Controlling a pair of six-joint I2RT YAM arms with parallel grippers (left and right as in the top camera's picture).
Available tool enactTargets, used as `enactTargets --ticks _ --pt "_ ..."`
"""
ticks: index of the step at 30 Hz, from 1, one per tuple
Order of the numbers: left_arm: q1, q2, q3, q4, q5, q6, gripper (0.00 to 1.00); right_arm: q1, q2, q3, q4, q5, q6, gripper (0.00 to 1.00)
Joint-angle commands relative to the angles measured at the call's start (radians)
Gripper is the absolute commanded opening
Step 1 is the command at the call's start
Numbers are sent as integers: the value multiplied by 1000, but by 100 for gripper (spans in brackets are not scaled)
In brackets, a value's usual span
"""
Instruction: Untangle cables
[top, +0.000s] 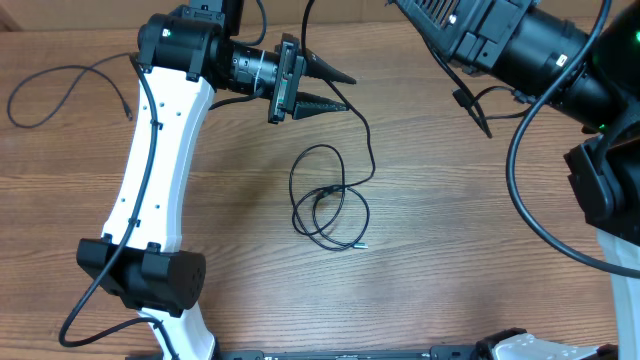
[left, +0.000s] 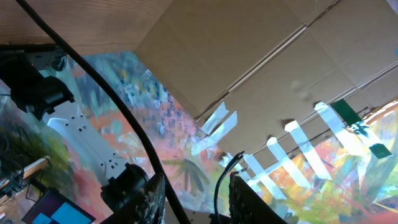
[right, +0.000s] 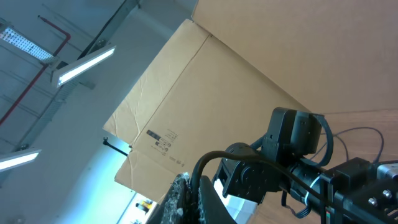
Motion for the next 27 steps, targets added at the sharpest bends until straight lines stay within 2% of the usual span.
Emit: enactTargets --ticks 1,3,5,14,17,23,27 --pt "-2 -2 -1 3 -12 -2 34 5 -7 16 8 -5 4 4" --pt "-2 -2 -1 3 0 -2 36 5 -7 16 8 -5 3 4" --pt "-3 -2 -1 3 64 6 47 5 -7 16 8 -6 3 4" --pt "-51 -2 -1 3 99 4 45 5 -6 16 8 -2 3 4" --pt "-53 -2 -1 3 97 -2 39 5 -6 16 8 -2 4 4" --pt "-51 -2 -1 3 98 -3 14 5 -6 16 8 -14 4 4" --pt "-51 -2 -1 3 98 -6 6 5 -6 16 -5 -14 3 4"
